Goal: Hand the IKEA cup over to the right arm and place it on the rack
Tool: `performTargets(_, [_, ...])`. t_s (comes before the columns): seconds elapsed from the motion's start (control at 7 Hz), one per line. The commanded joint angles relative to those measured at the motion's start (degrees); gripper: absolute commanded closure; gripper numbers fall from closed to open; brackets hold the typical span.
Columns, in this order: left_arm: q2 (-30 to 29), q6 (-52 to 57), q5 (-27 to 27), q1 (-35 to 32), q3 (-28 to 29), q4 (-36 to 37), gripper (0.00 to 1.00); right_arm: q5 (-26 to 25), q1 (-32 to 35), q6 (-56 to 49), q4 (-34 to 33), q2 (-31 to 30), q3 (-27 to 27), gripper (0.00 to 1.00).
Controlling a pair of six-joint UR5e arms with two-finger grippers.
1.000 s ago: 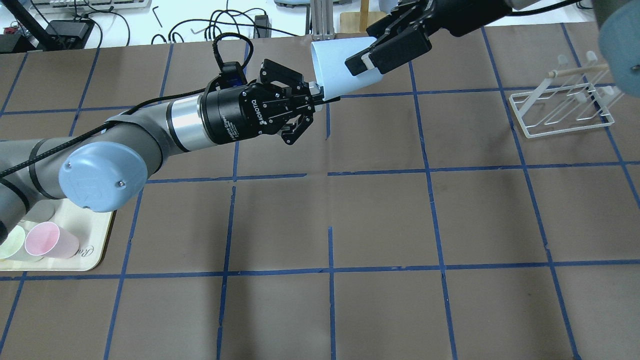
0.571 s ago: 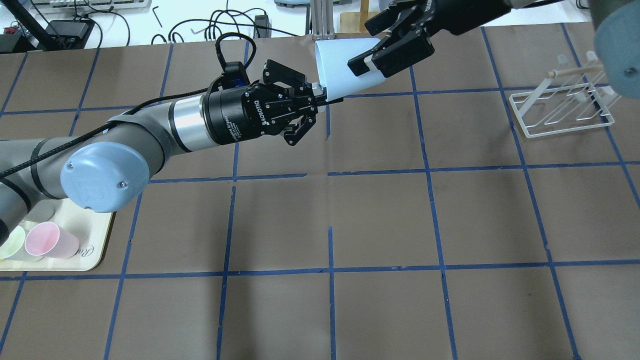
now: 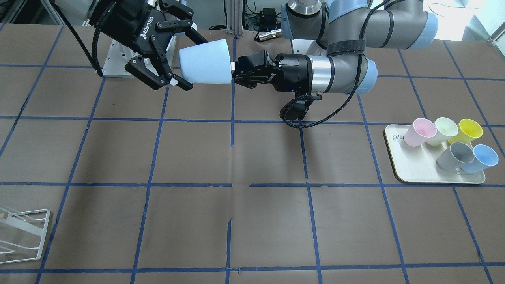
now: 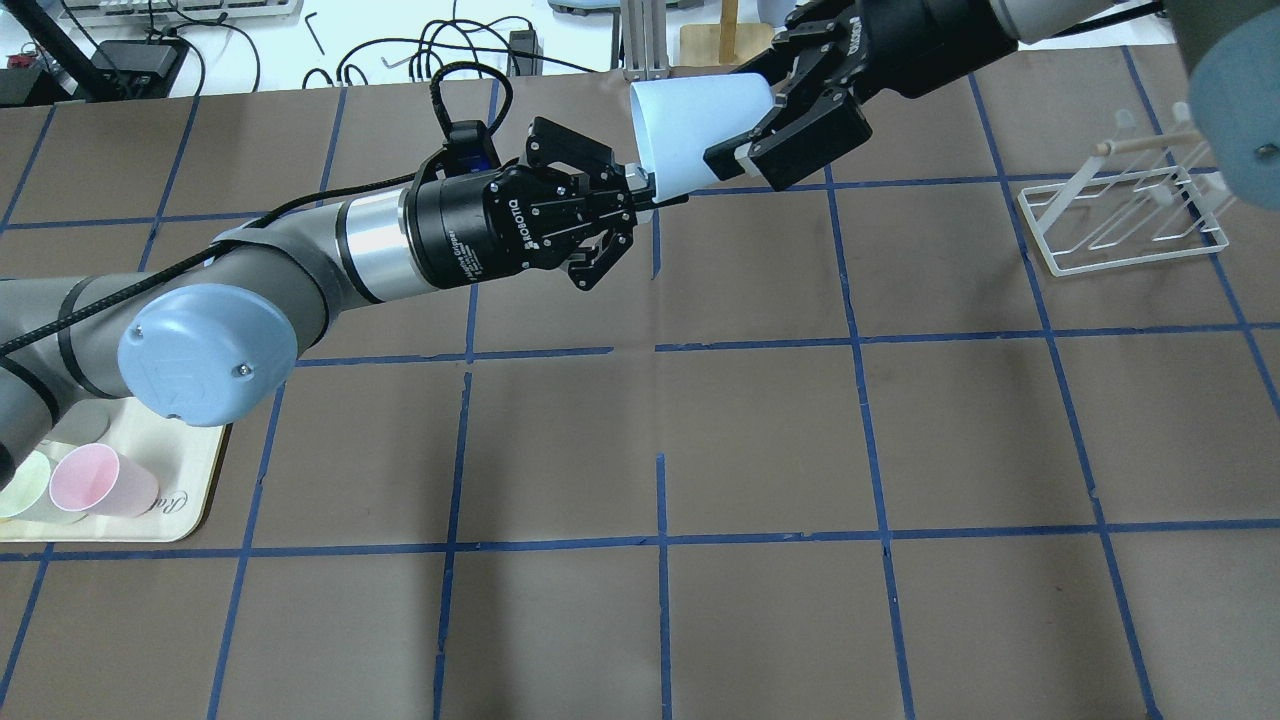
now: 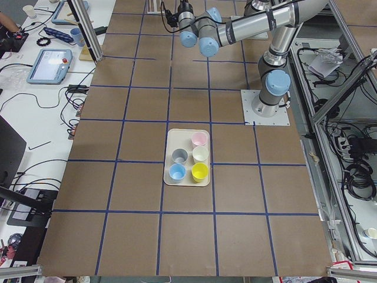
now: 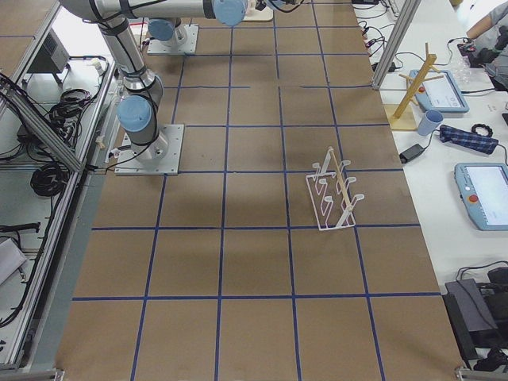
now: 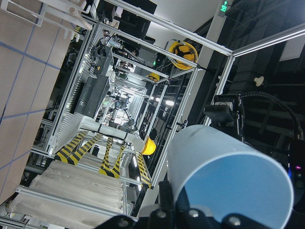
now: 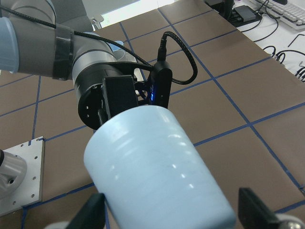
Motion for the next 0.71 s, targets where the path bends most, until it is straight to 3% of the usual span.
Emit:
performTargets(0.0, [0.07, -0.05, 0.07, 0.04, 0.09, 0.07, 1.0, 0.05, 0.02, -0.18, 0.7, -0.06, 0.06, 0.0])
performTargets(0.14, [0.07, -0.06, 0.07, 0.04, 0.09, 0.07, 1.0, 0.05, 0.02, -0.18, 0.96, -0.23, 0.06, 0.11])
performTargets(0.29, [0.16, -0.14, 0.07, 0.04, 0.09, -0.02, 1.0, -1.86, 0.02, -0.18, 4.35, -0.58, -0.55, 0.53])
performTargets(0.43, [0.24, -0.14, 0.07, 0.04, 0.09, -0.02, 1.0, -2.93, -0.07, -0.35, 6.39, -1.2, -0.81, 0.75])
performTargets(0.57, [0.5, -0.23, 0.07, 0.04, 0.09, -0.02, 1.0, -2.94, -0.07, -0.26, 6.84, -1.64, -0.9, 0.77])
